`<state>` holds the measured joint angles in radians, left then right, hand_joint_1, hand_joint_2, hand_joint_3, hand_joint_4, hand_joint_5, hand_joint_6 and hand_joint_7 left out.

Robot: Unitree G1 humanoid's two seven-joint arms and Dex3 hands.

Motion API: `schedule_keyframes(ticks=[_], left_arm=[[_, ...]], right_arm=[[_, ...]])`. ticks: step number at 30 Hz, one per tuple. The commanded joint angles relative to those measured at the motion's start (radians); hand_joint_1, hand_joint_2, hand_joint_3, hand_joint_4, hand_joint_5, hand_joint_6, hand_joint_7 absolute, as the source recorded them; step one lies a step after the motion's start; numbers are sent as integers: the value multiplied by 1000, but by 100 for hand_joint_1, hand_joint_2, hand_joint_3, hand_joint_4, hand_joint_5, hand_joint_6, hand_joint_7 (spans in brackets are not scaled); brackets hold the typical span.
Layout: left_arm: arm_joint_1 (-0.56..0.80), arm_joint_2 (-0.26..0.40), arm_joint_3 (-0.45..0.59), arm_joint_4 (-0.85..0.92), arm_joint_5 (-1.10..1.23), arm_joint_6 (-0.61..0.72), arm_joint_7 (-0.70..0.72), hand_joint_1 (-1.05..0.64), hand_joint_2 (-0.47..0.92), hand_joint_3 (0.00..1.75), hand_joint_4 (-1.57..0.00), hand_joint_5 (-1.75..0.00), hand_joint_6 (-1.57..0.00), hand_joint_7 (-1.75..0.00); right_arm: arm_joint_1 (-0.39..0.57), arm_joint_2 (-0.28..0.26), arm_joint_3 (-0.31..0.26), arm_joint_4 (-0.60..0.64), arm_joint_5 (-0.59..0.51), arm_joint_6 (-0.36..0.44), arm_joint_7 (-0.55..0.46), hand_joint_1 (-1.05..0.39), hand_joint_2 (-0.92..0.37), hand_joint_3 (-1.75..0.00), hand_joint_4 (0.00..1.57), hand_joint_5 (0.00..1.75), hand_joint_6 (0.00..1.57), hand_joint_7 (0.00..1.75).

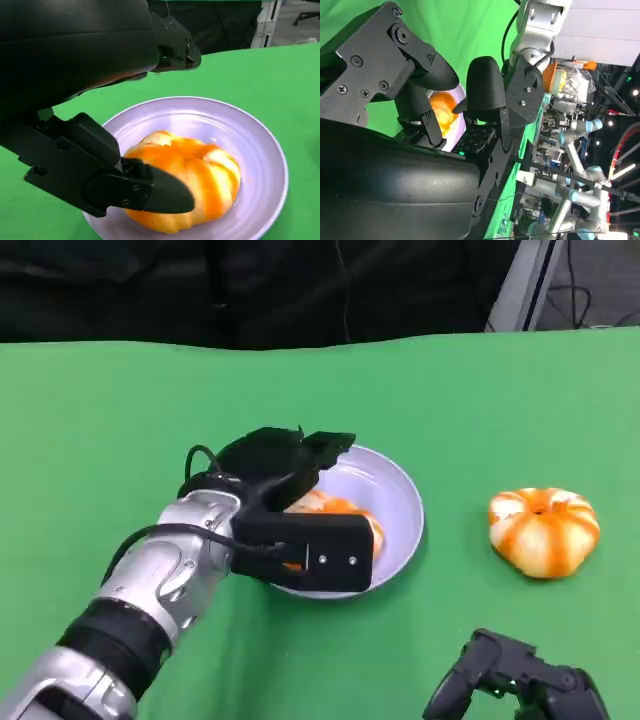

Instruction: Grasp the bread from the table and place it into the plate.

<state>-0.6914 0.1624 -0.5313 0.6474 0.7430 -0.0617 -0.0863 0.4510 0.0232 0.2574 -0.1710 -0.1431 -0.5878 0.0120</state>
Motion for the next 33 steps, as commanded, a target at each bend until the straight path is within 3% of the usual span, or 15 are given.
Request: schedule_keyframes(ticks=[1, 10, 21, 24, 27, 31, 33], left_arm=[[12, 18, -4, -20, -4, 16, -26, -99, 92, 51, 0, 0, 0, 0], [9, 31, 2, -58, -23, 33, -106, -104, 92, 55, 0, 0, 0, 0], [214, 160, 137, -470, -182, 3, -221, -89, 92, 57, -3, -2, -2, -1], [289, 188, 183, -573, -233, -8, -236, -86, 92, 56, -8, -5, -6, -3], [385, 220, 243, -683, -288, -31, -234, -70, 92, 53, -22, -13, -16, -7], [432, 228, 274, -731, -316, -41, -229, -66, 92, 52, -27, -16, -20, -8], [462, 228, 297, -757, -336, -49, -222, -64, 92, 50, -36, -21, -28, -11]], right_arm=[[5, -9, -7, -4, 12, -1, -3, -10, -30, -138, 76, 163, 82, 134], [14, -9, -8, -10, 5, -6, -6, -9, -30, -138, 75, 163, 82, 134], [24, -8, -3, -31, 2, 11, -6, -9, -32, -136, 75, 163, 81, 135], [27, -12, -4, -37, 3, 15, -4, -8, -32, -137, 75, 163, 81, 135], [35, -18, -6, -47, 10, 21, 1, -8, -31, -138, 74, 163, 81, 135], [38, -21, -5, -54, 12, 27, 4, -9, -32, -138, 74, 163, 80, 135], [40, -23, -4, -57, 10, 28, 5, -9, -32, -137, 73, 164, 80, 135]])
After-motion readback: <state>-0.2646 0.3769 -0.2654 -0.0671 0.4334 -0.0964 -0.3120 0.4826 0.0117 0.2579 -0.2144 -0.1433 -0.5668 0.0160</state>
